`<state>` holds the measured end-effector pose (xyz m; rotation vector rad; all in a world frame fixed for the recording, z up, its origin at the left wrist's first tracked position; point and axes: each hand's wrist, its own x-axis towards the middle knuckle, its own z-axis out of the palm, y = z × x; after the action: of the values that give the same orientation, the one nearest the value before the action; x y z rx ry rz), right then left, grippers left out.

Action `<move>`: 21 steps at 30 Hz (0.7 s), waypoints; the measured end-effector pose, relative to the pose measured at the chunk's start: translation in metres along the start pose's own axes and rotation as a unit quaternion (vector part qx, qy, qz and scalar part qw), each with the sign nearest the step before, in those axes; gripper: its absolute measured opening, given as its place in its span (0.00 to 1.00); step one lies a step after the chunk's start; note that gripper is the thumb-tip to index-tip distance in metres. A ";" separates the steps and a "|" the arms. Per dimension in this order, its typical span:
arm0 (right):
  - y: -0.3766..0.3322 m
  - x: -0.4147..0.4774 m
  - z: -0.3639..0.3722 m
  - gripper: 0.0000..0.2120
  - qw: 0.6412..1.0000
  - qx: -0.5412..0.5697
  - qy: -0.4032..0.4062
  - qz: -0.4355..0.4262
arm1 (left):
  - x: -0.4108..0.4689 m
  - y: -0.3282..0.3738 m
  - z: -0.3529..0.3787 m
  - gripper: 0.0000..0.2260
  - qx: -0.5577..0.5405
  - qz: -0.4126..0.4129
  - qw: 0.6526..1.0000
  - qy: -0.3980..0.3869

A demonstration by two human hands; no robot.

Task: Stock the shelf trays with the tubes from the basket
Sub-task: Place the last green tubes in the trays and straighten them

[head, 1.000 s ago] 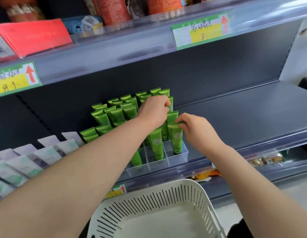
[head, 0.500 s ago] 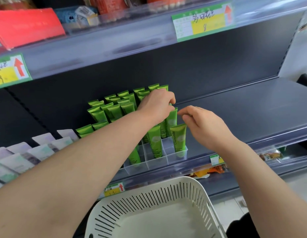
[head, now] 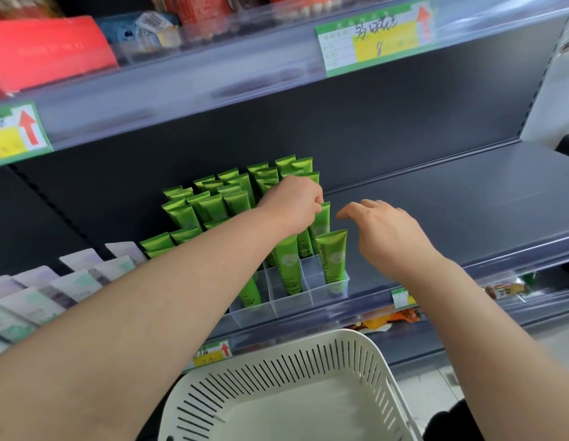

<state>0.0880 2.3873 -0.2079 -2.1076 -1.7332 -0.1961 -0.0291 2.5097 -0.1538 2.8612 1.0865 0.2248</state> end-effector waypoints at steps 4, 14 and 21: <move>0.000 0.002 -0.002 0.22 1.000 -0.003 0.019 -0.001 | 0.000 -0.003 -0.010 0.07 -0.062 -0.011 0.997 0.045; -0.001 -0.001 -0.003 0.15 0.998 -0.006 0.058 -0.008 | 0.011 -0.017 -0.009 0.11 0.017 -0.065 0.997 0.038; 0.001 -0.001 -0.001 0.17 0.998 -0.002 0.055 -0.004 | 0.022 -0.006 -0.009 0.10 0.009 -0.064 0.995 0.080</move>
<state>0.0893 2.3856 -0.2075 -2.0526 -1.6781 -0.3116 -0.0182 2.5295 -0.1434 2.8152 1.3015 0.4455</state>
